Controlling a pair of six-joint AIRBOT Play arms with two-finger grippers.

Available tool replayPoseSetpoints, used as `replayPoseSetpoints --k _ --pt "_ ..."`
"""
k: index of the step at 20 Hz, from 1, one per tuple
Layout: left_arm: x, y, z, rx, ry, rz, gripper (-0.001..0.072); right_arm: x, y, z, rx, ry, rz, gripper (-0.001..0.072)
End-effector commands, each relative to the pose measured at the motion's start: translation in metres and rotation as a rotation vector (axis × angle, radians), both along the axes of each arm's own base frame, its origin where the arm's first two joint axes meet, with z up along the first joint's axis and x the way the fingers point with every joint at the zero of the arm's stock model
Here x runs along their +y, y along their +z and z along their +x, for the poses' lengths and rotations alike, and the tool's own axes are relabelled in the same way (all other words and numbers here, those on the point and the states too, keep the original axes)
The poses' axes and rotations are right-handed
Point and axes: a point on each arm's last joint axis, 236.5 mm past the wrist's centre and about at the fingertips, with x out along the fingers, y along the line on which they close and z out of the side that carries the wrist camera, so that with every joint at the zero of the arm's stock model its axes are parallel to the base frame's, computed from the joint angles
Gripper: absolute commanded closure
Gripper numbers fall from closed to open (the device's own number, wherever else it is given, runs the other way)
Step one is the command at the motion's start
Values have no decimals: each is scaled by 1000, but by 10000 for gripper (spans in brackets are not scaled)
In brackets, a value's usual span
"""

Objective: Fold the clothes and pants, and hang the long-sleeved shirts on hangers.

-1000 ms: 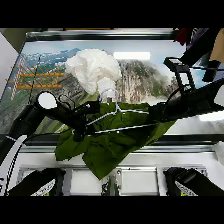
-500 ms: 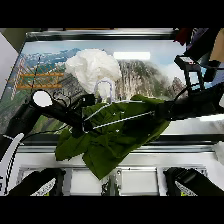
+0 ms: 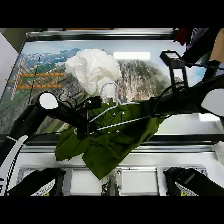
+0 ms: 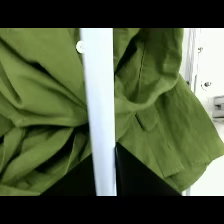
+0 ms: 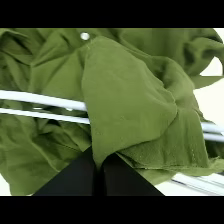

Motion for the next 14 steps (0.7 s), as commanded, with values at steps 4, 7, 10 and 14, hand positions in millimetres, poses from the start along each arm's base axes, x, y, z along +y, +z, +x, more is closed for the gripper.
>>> replayPoseSetpoints --k 4,7,10,14 --pt "-18 6 1 -27 0 -46 691 59 1 0 -44 79 95 699" --pt "-19 7 2 -23 7 -55 691 62 -1 -1 -27 82 102 698" --pt "-18 7 1 -21 6 -55 691 64 -1 -4 -19 86 113 688" --pt "-18 7 1 -20 6 -55 691 68 2 -9 -6 95 137 561"
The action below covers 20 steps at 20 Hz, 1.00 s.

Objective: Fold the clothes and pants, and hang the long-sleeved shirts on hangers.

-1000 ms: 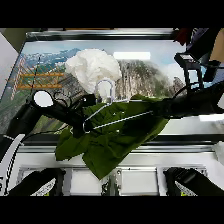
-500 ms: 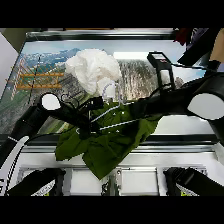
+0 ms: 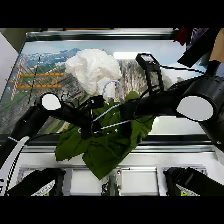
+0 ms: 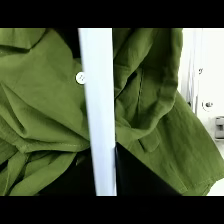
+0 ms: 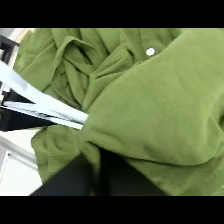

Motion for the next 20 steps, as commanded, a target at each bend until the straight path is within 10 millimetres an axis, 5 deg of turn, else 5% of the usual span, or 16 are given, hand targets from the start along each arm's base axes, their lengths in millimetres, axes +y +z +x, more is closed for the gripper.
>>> replayPoseSetpoints --k 1,2,7,12,16,20 --pt "0 0 0 0 -1 0 690 3 4 -4 2 9 20 239" --pt "0 0 0 0 -1 0 690 2 6 -5 -5 14 23 28" --pt "0 0 0 1 -1 0 691 -11 33 -15 -60 43 72 30" --pt "0 0 0 1 -1 0 690 -47 53 -35 -51 322 112 30" --pt "0 0 0 1 0 1 690 -98 44 5 -88 329 101 30" --pt "0 0 0 0 0 1 690 -122 34 46 -89 200 117 30"
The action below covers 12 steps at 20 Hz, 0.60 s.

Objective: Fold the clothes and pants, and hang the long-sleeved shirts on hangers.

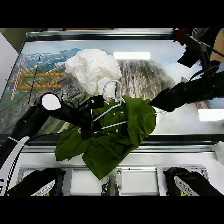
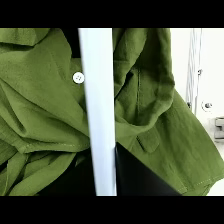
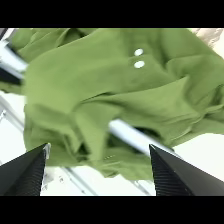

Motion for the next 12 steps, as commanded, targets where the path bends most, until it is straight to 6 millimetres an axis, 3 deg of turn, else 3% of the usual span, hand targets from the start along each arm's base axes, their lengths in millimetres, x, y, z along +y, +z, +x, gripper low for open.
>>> replayPoseSetpoints --k 1,6,10,12 --pt "0 0 0 0 0 1 690 -18 -6 23 -4 -25 23 30" --pt "0 -1 -1 6 -5 3 690 -28 -13 28 -245 294 -34 30" --pt "0 -1 -2 6 -7 3 691 -58 -8 17 -335 407 206 30" --pt "1 -1 -2 -16 -33 -1 690 -78 -13 24 -408 369 296 30"
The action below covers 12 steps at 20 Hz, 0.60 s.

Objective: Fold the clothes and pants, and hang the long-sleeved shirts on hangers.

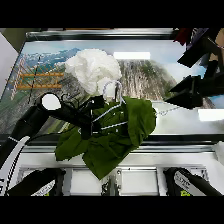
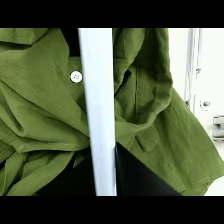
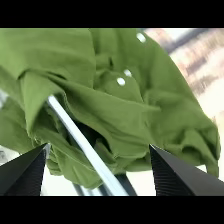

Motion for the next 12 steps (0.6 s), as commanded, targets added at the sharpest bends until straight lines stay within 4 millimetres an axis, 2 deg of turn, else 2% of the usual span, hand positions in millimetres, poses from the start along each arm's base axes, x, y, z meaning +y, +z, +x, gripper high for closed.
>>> replayPoseSetpoints --k 1,3,7,12 --pt "0 0 0 -21 -26 -3 691 -28 -1 0 -170 67 197 29" --pt "0 0 0 -21 -26 -4 690 -40 -20 1 -183 58 224 30" --pt "0 0 0 -20 -26 -4 690 -39 -48 3 -168 96 268 30" --pt "0 0 -1 -19 -27 -3 690 -24 -57 2 -135 157 287 30"
